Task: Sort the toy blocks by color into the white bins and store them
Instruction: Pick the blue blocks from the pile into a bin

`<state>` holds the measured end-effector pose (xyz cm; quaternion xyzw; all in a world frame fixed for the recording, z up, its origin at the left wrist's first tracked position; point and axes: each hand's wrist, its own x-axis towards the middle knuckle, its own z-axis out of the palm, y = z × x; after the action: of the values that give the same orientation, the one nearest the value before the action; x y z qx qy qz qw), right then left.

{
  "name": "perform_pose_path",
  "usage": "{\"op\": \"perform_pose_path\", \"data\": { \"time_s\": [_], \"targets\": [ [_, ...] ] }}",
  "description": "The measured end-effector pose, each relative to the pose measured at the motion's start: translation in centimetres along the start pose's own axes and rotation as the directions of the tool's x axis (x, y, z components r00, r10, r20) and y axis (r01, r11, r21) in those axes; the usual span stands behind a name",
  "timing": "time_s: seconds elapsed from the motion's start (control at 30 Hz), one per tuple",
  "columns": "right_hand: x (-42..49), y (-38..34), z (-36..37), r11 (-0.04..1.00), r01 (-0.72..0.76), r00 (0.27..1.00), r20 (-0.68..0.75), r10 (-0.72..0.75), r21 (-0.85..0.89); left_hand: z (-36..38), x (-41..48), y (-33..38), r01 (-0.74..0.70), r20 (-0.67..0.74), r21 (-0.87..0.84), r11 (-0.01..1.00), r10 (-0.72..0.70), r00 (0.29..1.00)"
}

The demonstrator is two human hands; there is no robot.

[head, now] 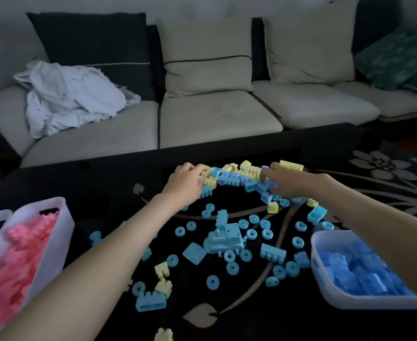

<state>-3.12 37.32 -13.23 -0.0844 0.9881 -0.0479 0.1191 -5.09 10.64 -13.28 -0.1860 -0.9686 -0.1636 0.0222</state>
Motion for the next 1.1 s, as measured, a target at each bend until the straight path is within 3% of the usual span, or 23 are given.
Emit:
{"op": "perform_pose_path", "data": {
  "time_s": [0.17, 0.3, 0.4, 0.53, 0.63, 0.7, 0.87, 1.0, 1.1],
  "targets": [
    [0.5, 0.0, -0.3, 0.997, 0.031, 0.999, 0.018, -0.03, -0.077, 0.9, 1.8, 0.2, -0.018, 0.07, 0.03, 0.999, 0.016, 0.997],
    [-0.3, -0.5, -0.7, 0.994, 0.099, 0.994, 0.055, -0.097, -0.039, 1.5, 2.2, 0.6, -0.032, 0.045, 0.071, 0.997, 0.029, 0.999],
    [-1.0, -0.9, -1.3, 0.99, 0.107, 0.994, -0.034, -0.104, 0.096, 1.8, 2.4, 1.1, -0.045, -0.038, 0.075, 0.996, 0.048, 0.998],
    [-1.5, -0.2, -2.1, 0.955, 0.017, 0.993, -0.116, 0.018, 0.296, 2.1, 2.6, 2.5, -0.106, -0.085, 0.056, 0.993, 0.11, 0.99],
    [-2.1, 0.4, -2.6, 0.848, -0.002, 0.987, -0.133, 0.085, 0.531, 2.6, 3.2, 3.3, -0.157, 0.01, 0.125, 0.98, 0.157, 0.988],
    [-2.3, 0.6, -2.6, 0.804, -0.009, 0.984, -0.14, 0.114, 0.595, 2.9, 3.4, 3.6, -0.173, 0.086, 0.186, 0.967, 0.16, 0.983],
    [-1.9, 0.5, -1.4, 0.927, -0.091, 0.995, -0.002, 0.099, 0.363, 2.8, 3.3, 3.6, -0.178, 0.065, 0.197, 0.964, 0.168, 0.984],
    [-1.5, 0.1, -0.4, 0.997, -0.042, 0.998, 0.045, 0.039, 0.063, 2.3, 3.2, 3.2, -0.204, 0.092, 0.171, 0.964, 0.19, 0.977],
    [-1.5, 0.4, 0.3, 0.997, -0.053, 0.998, 0.039, 0.051, 0.052, 1.6, 3.2, 3.0, -0.228, 0.125, 0.154, 0.961, 0.21, 0.97]
  ]
}}
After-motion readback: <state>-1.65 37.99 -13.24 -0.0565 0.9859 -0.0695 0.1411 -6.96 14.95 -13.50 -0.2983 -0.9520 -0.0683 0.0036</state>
